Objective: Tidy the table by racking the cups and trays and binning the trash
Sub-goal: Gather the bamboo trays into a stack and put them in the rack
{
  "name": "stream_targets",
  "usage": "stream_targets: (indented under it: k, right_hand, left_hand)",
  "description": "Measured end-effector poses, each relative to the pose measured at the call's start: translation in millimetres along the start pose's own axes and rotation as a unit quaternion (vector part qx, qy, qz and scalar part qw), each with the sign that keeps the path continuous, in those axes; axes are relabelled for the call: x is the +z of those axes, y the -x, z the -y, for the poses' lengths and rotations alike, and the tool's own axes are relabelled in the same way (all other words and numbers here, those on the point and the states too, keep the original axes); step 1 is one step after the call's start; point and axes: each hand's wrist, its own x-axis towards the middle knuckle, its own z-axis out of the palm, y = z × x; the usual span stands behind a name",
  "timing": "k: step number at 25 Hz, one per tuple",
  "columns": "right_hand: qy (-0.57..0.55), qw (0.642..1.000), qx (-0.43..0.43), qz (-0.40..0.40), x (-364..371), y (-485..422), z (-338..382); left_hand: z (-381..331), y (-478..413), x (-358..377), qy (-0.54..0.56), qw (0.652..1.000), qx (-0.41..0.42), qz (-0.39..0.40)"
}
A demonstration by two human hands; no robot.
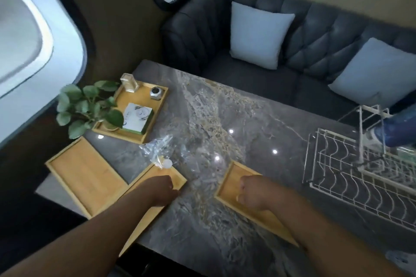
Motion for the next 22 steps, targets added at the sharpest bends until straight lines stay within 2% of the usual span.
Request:
stream_targets:
  k: [6, 12, 16, 19, 22]
  right_hand:
    - [0.084, 0.992, -0.094, 0.005, -30.0, -55.7, 117.3]
    - [0.126, 0.987, -0.094, 0.038, -16.2, -102.1, 182.5]
    - [0.145, 0.986, -0.079, 0.012, -2.0, -127.3, 199.6]
    - [0.094, 0.993, -0.069, 0.019, 3.7, -136.1, 205.9]
    - [0.063, 0.997, -0.040, -0.018, 6.4, -140.5, 210.7]
  left_hand:
    - [92.4, 26.7, 27.2, 0.006, 0.994, -0.109, 0.022]
    - [157.9, 49.8, 51.9, 0.055, 0.969, -0.222, 0.097]
    - [173.5, 51.1, 64.1, 0.093, 0.961, -0.228, 0.124]
    - [178.1, 48.5, 69.4, 0.161, 0.958, -0.212, 0.102]
    - [180.3, 48.1, 74.6, 0.200, 0.955, -0.205, 0.078]
